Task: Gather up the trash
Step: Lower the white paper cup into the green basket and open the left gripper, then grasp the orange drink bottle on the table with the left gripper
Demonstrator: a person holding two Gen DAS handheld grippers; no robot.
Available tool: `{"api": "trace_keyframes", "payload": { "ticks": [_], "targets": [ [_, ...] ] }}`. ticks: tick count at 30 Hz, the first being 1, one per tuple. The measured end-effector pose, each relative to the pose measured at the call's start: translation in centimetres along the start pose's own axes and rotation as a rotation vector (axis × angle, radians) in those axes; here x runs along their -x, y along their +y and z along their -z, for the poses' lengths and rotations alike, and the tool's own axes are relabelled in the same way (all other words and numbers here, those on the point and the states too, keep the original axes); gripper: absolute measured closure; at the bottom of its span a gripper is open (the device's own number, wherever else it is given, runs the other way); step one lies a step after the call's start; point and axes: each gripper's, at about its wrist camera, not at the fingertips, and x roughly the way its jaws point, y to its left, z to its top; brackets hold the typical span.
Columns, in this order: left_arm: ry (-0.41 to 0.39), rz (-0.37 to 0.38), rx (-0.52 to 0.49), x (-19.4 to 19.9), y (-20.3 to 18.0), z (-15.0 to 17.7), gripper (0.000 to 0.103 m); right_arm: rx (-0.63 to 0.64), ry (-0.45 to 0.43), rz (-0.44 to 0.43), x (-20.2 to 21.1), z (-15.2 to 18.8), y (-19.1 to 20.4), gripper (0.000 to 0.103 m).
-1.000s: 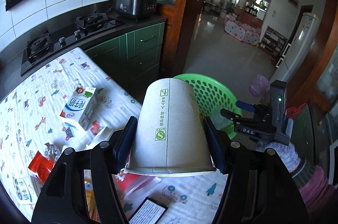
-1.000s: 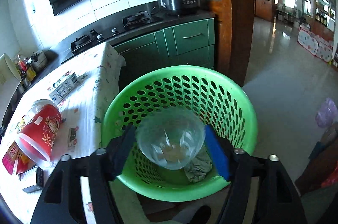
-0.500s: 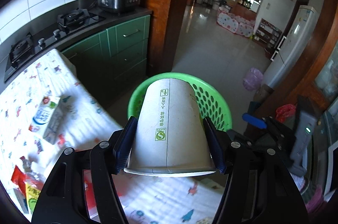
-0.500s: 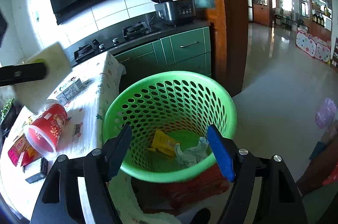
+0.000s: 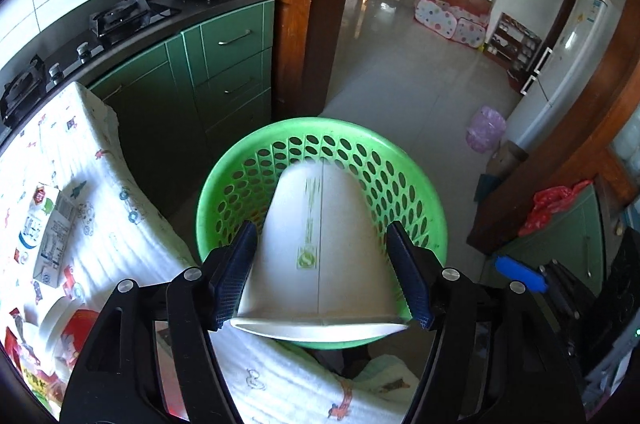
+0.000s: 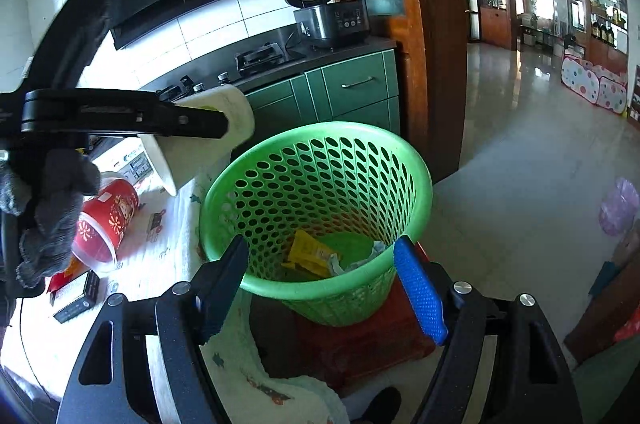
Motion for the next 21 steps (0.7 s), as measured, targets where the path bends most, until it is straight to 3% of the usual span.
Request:
{"api": "trace_keyframes", "payload": {
  "ticks": [4, 11, 21],
  "targets": [
    [-0.015, -0.006, 0.003, 0.1, 0.1, 0.0, 0.026, -0.003, 0.003, -0.004, 0.1, 0.2, 0.2, 0.03],
    [-0.045, -0.024, 0.001, 3.1, 0.9, 1.4, 0.026, 0.02, -0.003, -0.022, 0.6, 0.1, 2.0, 0.03],
    [-0.121, -0.111, 0.024, 11.9, 6.0, 5.7, 0.026, 0.081, -0.039, -0.095, 1.9, -0.1, 7.0, 0.026]
  ]
}}
